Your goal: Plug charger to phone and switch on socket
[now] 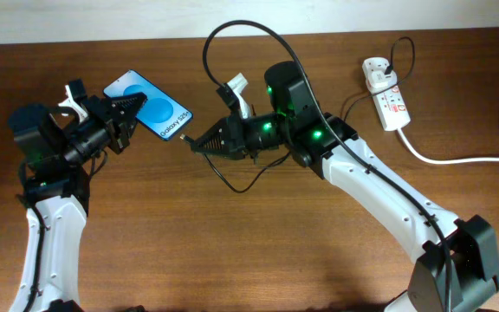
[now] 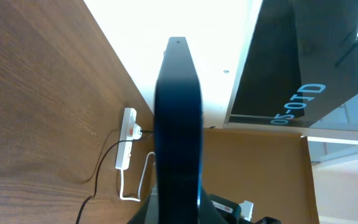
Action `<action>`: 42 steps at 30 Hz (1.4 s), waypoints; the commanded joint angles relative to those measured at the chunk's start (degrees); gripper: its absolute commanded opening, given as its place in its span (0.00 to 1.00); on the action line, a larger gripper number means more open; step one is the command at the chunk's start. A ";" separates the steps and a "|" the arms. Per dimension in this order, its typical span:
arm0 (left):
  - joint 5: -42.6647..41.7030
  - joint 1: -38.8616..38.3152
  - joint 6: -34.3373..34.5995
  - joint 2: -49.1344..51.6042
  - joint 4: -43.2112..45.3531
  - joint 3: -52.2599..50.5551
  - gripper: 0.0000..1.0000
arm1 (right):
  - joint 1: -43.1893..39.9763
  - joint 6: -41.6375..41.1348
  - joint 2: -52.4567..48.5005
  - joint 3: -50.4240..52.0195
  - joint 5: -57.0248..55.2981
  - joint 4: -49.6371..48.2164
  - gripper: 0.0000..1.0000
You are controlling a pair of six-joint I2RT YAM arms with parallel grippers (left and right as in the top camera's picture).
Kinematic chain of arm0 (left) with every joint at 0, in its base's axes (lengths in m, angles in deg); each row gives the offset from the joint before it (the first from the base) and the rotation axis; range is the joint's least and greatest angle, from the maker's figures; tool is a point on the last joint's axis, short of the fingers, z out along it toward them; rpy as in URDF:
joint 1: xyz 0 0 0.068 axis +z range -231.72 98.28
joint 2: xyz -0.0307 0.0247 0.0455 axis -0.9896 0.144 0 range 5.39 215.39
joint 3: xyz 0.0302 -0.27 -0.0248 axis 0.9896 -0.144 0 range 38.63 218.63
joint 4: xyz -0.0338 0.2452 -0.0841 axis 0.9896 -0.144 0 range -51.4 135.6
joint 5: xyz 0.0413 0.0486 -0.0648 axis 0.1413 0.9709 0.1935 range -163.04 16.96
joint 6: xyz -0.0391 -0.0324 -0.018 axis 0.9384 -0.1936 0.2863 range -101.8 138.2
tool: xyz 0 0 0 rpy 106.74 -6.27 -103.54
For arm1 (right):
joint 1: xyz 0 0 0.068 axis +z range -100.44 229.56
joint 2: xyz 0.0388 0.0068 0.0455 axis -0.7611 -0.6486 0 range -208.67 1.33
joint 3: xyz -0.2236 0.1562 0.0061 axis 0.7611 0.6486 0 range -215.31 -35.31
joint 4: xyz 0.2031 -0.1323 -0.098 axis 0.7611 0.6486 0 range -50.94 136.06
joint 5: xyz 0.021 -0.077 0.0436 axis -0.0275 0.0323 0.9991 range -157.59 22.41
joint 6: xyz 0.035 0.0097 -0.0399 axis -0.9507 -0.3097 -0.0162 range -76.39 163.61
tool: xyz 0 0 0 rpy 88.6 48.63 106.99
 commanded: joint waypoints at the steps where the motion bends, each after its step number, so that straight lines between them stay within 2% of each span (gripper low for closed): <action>1: -0.96 0.04 0.57 -0.02 0.59 0.81 0.00 | 0.07 -5.79 0.09 -0.20 -2.86 -0.48 0.04; 4: -1.14 0.04 0.55 -0.02 0.59 0.81 0.00 | 0.07 -9.11 0.09 -0.20 -4.70 -1.64 0.04; 12: -1.97 0.04 0.55 -0.02 0.59 0.81 0.00 | 0.07 -11.19 -1.46 -0.20 -5.57 -2.29 0.04; 15: -1.97 0.04 0.55 -0.02 0.61 0.81 0.00 | 0.17 -12.79 -2.64 -0.20 -4.11 -5.44 0.04; 33: -2.08 0.04 0.55 -0.02 0.59 0.81 0.00 | 1.62 -13.38 -2.75 -0.20 -3.76 -5.77 0.04; 42: -6.86 0.04 0.09 -0.02 2.23 0.81 0.00 | 1.60 -13.31 -2.75 -0.20 -6.91 -5.81 0.04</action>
